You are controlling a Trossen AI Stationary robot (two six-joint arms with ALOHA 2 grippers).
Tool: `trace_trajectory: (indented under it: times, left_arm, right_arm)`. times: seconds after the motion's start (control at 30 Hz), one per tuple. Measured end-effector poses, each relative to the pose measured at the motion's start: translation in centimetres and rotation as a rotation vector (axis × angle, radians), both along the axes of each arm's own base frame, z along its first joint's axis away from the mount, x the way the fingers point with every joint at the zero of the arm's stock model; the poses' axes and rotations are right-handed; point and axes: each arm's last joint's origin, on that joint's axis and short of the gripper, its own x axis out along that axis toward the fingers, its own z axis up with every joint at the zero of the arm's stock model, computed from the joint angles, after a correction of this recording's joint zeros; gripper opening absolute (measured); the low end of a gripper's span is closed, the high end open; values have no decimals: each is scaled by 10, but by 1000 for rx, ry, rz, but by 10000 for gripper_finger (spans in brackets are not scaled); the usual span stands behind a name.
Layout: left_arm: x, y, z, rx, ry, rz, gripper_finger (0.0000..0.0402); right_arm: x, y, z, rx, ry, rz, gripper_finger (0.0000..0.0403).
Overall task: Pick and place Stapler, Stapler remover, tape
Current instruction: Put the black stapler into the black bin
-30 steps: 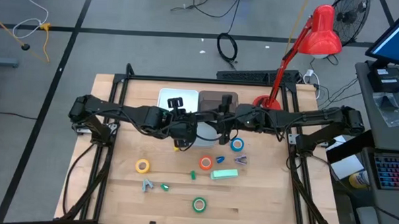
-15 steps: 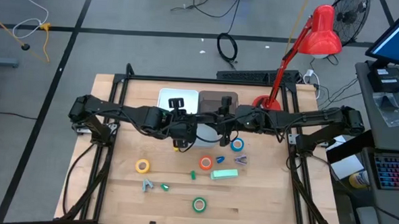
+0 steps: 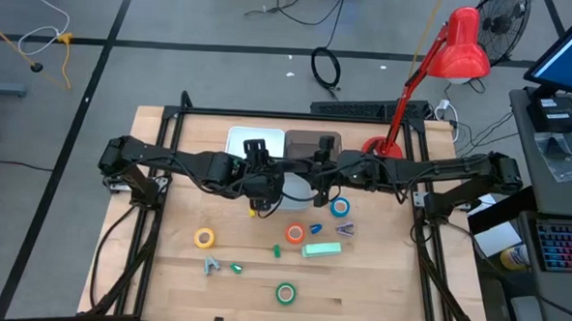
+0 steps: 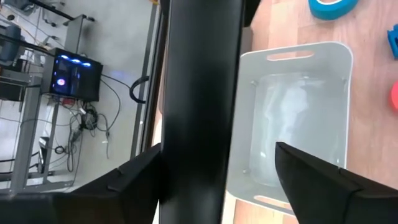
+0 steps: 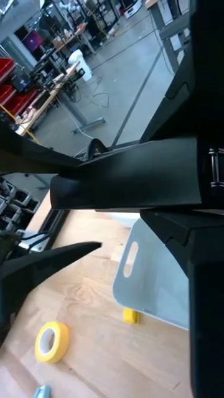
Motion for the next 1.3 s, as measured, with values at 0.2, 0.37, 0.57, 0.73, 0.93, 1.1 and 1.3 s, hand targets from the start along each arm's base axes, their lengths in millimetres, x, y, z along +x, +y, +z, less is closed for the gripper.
trace_trajectory:
  times: [0.2, 0.37, 0.57, 0.73, 0.93, 1.1, 1.3]
  left_arm:
    - [-1, 0, 0, 22, 5, 6, 306]
    - [-6, 3, 3, 137, 20, 60, 307]
    - [-17, 6, 7, 113, -15, 164, 308]
    - [-25, 6, 10, 22, -61, 252, 308]
    - [-32, 6, 6, -170, -62, 348, 308]
    - [-36, 6, -12, -234, -85, 510, 308]
    - [-42, -4, -48, -286, -90, 639, 308]
  right_arm:
    - [-4, -6, -7, -38, 84, -80, 137]
    - [-8, -18, -12, -69, 159, -155, 136]
    - [-18, -48, -19, -21, 237, -282, 136]
    - [-26, -76, -25, 92, 266, -275, 136]
    - [-36, -97, -41, 161, 276, -311, 136]
    - [-39, -100, -51, 255, 259, -296, 136]
    - [-40, -106, -63, 227, 202, -300, 136]
